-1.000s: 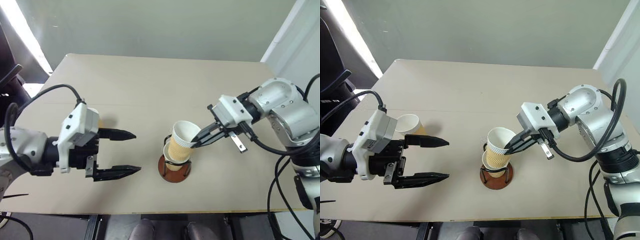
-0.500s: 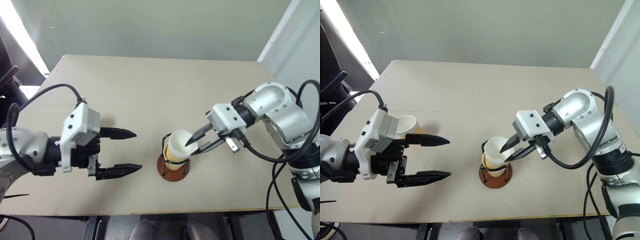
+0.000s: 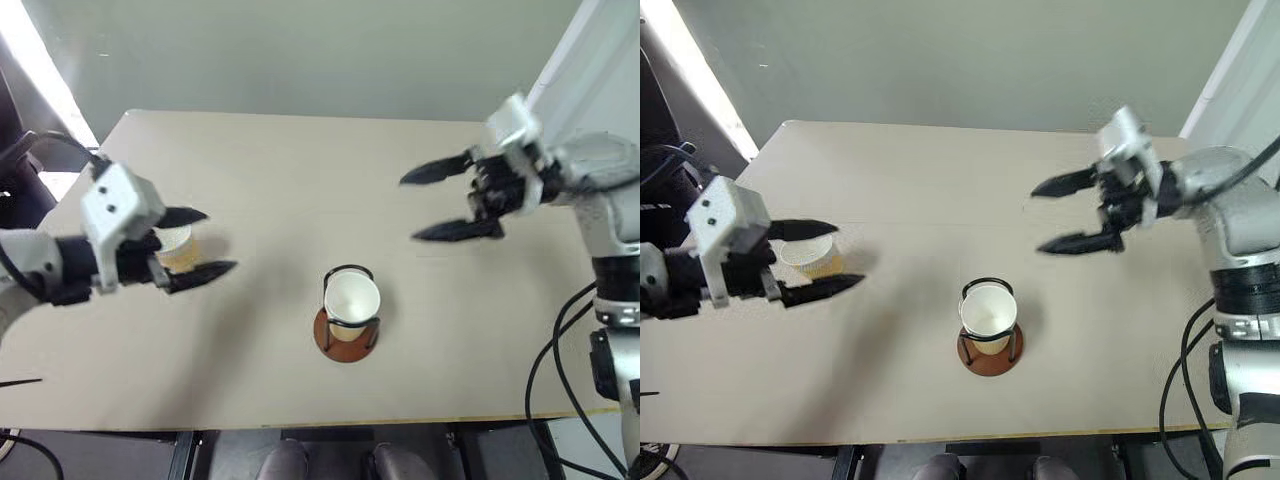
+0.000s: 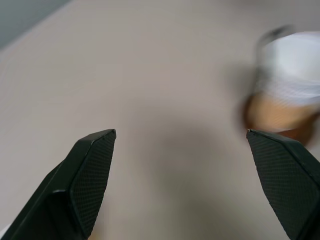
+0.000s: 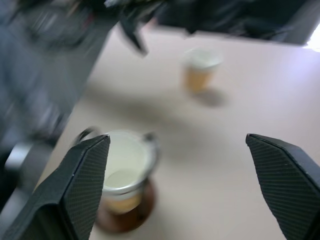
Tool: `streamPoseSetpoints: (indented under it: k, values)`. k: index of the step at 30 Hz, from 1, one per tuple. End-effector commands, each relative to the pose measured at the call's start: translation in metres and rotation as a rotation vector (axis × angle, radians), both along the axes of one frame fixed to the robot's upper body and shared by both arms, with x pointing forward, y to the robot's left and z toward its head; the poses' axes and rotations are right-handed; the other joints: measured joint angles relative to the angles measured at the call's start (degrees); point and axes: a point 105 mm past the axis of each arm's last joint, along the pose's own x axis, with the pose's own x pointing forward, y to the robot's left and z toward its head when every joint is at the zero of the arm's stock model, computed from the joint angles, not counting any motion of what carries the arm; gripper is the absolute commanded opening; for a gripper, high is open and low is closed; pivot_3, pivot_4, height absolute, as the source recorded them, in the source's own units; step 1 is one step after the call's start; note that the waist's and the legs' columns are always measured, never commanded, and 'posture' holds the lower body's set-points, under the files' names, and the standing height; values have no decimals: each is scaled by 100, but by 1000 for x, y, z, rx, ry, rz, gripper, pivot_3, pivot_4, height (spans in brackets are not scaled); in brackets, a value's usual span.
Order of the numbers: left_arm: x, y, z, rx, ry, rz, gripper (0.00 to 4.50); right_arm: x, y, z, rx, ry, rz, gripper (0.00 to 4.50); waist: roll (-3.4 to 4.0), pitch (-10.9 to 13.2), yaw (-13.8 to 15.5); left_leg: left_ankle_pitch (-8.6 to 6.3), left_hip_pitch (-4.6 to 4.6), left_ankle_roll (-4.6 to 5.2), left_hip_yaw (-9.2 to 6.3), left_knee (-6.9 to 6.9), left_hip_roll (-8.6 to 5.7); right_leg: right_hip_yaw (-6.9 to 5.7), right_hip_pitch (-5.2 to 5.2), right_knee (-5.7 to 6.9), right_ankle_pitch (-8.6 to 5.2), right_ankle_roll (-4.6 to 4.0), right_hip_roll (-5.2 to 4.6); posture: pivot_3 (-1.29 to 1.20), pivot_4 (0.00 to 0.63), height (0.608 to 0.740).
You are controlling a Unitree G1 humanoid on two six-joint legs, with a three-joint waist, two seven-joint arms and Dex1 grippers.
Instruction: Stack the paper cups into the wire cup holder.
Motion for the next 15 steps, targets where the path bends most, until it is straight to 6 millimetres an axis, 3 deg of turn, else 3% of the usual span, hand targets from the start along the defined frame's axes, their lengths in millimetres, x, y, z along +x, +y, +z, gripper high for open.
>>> streamPoseSetpoints:
  k: [1,7,15]
  values:
    - [11,28,4,134,-58,100,4500,6,-25,10,152,61,-41,4475,1,0,4,1,-4,-1,0,-2,1,-2,-5,1,1,-2,0,0,150,740]
    - [20,60,-24,300,-2,210,4500,-14,-18,11,171,51,36,4475,3,1,-4,6,-21,-11,10,-33,8,-4,-25,11,6,-11,3,0,150,740]
    - [28,68,-38,312,30,222,4500,-20,-17,12,160,26,18,4475,1,0,6,7,-57,-12,9,-21,19,-14,-56,12,11,-20,6,0,150,740]
